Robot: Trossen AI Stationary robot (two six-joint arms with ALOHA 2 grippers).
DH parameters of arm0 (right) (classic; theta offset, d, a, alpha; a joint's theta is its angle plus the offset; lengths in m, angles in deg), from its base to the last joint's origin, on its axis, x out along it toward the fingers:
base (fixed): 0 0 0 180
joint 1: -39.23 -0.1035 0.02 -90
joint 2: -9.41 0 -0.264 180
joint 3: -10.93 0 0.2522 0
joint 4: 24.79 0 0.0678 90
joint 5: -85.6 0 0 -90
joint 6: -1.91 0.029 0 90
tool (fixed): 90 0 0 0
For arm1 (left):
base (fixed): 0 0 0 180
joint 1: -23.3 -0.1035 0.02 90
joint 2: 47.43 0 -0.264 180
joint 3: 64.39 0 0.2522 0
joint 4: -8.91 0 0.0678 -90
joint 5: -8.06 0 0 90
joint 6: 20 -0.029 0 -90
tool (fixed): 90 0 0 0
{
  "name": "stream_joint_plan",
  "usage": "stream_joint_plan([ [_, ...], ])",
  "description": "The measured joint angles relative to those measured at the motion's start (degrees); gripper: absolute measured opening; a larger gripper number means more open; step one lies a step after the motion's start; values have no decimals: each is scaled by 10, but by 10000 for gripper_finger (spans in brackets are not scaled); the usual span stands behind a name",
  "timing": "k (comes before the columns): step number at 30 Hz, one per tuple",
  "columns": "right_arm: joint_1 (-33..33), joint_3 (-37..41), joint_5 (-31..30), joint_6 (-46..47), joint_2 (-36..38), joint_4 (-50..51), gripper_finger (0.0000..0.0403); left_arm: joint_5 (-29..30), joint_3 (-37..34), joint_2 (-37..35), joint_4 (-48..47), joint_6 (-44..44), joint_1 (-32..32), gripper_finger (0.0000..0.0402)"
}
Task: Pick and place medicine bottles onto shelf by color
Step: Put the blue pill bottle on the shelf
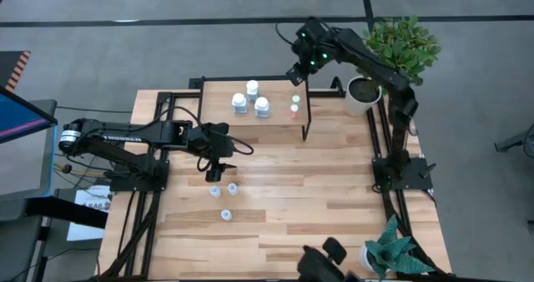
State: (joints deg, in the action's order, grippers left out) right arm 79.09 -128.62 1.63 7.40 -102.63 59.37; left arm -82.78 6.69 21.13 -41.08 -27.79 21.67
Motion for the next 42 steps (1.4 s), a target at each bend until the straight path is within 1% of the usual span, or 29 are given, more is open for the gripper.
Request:
stream_joint_plan([
  [3, 1, -83, 0, -7, -50, 57, 103, 0, 0, 0, -4, 0, 0, 242],
  [4, 0, -94, 0, -13, -60, 68, 103, 0, 0, 0, -4, 0, 0, 242],
  [6, -4, -70, 5, -25, -56, 57, 103, 0, 0, 0, -4, 0, 0, 242],
  [8, -3, -66, 15, -29, -58, 82, 103, 0, 0, 0, -4, 0, 0, 242],
  [11, -3, -70, 12, -23, -63, 119, 103, 0, 0, 0, -4, 0, 0, 242],
  [15, -4, -69, -19, -21, -64, 127, 103, 0, 0, 0, -4, -1, 0, 242],
  [21, -8, -70, -24, -12, -64, 148, 103, 0, 0, 0, -4, -1, 0, 242],
  [28, -22, -70, -61, 7, -82, 147, 103, 0, 0, 0, -3, -1, 0, 242],
  [33, -25, -69, -62, 7, -91, 138, 103, 0, 0, 0, -3, -1, 0, 242],
  [42, -25, -69, -60, 6, -92, 179, 103, 0, 0, 0, -3, -5, 0, 242],
])
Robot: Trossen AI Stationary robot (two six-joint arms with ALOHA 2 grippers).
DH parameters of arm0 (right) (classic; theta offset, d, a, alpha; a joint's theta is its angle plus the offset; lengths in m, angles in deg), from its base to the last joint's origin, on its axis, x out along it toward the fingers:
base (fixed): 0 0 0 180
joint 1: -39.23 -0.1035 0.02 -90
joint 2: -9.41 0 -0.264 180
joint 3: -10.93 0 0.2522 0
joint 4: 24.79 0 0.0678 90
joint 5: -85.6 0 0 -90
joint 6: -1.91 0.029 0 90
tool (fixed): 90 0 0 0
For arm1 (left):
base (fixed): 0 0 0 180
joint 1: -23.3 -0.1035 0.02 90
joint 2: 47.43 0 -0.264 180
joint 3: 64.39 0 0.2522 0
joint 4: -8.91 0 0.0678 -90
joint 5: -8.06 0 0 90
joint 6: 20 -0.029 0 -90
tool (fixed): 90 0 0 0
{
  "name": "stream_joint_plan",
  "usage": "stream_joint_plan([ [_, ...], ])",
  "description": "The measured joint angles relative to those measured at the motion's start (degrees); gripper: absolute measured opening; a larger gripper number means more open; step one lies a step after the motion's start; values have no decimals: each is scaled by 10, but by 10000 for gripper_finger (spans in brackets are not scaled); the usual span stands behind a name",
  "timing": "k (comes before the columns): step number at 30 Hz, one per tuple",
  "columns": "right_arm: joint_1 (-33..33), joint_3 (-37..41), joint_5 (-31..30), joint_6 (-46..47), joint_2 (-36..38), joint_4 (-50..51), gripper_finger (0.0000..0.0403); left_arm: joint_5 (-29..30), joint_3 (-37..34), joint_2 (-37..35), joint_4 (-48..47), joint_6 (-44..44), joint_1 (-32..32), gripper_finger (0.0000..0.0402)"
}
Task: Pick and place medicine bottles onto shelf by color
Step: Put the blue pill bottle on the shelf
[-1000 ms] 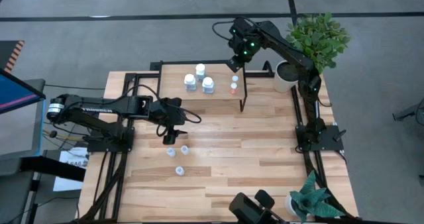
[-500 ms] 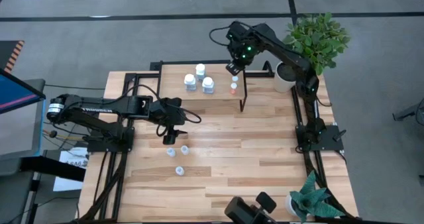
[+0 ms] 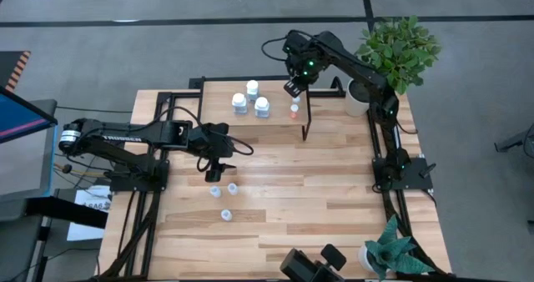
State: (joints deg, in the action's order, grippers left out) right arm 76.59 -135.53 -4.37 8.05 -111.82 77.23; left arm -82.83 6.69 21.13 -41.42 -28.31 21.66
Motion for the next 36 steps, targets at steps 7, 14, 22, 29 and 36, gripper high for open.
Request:
stream_joint_plan([
  [7, -2, 0, 1, -1, 0, -4, 103, 0, 0, 0, 0, 1, 0, 242],
  [14, -6, 16, 2, -9, 1, 0, 103, 0, 0, 0, -1, -3, 0, 242],
  [22, -8, 20, 2, -6, 0, -6, 103, 0, 0, 0, -1, 0, 0, 242],
  [29, -10, 20, 2, -7, 0, -10, 158, 0, 0, 0, -5, 0, 0, 242],
  [36, -10, 20, 2, -6, 0, -13, 209, 0, 0, 0, -7, 0, 0, 242],
])
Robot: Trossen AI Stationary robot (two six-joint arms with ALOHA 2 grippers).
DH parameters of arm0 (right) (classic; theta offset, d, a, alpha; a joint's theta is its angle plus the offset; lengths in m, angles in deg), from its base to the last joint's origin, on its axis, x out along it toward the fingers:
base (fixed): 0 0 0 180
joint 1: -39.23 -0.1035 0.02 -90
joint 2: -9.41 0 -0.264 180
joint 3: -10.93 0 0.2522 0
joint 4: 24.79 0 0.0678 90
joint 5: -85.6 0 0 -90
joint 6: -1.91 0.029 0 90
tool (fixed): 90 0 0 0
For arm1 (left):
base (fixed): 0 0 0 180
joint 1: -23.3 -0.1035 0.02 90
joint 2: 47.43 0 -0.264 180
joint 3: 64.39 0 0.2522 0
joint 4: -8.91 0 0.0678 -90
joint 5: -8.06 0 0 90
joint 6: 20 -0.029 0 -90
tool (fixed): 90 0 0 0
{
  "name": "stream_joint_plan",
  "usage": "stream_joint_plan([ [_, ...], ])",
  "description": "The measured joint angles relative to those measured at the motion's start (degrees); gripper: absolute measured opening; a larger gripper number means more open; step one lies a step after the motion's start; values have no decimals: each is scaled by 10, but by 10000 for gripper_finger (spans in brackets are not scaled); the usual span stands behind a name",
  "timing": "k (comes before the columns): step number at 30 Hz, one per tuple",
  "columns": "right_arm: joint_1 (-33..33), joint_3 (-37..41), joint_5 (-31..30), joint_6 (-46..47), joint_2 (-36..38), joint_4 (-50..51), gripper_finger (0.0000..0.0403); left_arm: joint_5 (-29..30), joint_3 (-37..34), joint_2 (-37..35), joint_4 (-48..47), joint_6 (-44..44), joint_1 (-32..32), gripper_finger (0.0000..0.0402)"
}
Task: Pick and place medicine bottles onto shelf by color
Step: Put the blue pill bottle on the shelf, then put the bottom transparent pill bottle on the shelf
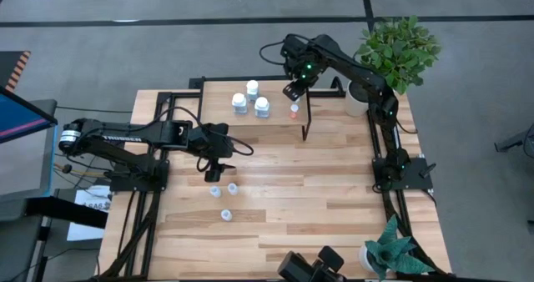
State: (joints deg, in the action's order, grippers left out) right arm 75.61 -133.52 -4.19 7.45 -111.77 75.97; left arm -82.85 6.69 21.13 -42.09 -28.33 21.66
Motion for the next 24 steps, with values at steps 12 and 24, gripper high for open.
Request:
stream_joint_plan([
  [12, 0, -39, -1, 5, 0, -14, 212, 0, 0, 0, -8, 0, 0, 242],
  [24, -38, -33, -2, 31, 87, 30, 210, 1, 0, 0, -8, 5, 0, 242],
])
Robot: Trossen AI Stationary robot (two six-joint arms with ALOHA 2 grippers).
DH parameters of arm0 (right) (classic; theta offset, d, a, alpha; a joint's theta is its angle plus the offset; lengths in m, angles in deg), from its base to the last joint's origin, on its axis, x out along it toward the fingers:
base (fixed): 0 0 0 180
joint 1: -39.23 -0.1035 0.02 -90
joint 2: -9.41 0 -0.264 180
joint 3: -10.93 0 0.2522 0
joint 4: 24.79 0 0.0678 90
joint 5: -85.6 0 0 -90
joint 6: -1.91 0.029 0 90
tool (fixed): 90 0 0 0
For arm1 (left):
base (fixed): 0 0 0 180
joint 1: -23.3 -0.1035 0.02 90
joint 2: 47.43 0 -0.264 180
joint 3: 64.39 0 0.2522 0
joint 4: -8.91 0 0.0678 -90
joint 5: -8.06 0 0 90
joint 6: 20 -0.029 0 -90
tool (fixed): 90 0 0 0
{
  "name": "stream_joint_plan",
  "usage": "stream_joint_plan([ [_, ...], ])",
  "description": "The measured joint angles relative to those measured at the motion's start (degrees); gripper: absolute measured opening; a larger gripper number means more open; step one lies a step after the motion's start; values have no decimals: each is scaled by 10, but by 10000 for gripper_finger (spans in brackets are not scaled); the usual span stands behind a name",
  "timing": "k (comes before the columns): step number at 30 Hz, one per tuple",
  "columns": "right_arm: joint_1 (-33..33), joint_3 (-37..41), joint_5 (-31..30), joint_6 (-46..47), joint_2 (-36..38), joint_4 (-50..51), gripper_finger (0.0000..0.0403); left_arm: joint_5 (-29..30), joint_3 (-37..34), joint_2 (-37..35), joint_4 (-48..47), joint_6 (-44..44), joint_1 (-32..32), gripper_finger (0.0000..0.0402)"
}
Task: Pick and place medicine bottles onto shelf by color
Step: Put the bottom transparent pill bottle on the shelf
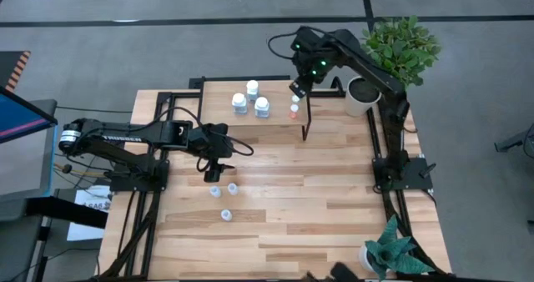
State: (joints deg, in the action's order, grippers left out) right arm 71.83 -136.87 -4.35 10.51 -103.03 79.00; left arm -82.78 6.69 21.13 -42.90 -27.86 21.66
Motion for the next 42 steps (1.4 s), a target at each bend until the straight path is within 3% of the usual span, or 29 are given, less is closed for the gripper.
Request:
stream_joint_plan([
  [9, -129, 8, 0, -14, 97, -1, 195, -3, 0, 0, -57, 34, 0, 242],
  [14, -205, 94, 0, -26, 152, -2, 185, -3, 0, 0, -89, 66, 0, 242],
  [17, -243, 209, 0, -17, 205, -11, 177, -3, 0, 0, -88, 71, 0, 242],
  [20, -275, 362, -1, 8, 282, -82, 168, -3, 0, 0, -88, 71, 0, 242],
  [26, -338, 710, -1, 82, 480, -339, 150, -3, 0, 0, -88, 85, 0, 242],
  [31, -400, 964, 0, 124, 644, -609, 134, -3, 0, 0, -85, 73, 0, 242],
  [36, -426, 1136, -29, 104, 779, -862, 119, -3, 0, 0, -85, 72, 0, 242],
  [42, -426, 1246, -139, 80, 885, -968, 110, -2, 0, 0, -84, 77, 0, 242],
])
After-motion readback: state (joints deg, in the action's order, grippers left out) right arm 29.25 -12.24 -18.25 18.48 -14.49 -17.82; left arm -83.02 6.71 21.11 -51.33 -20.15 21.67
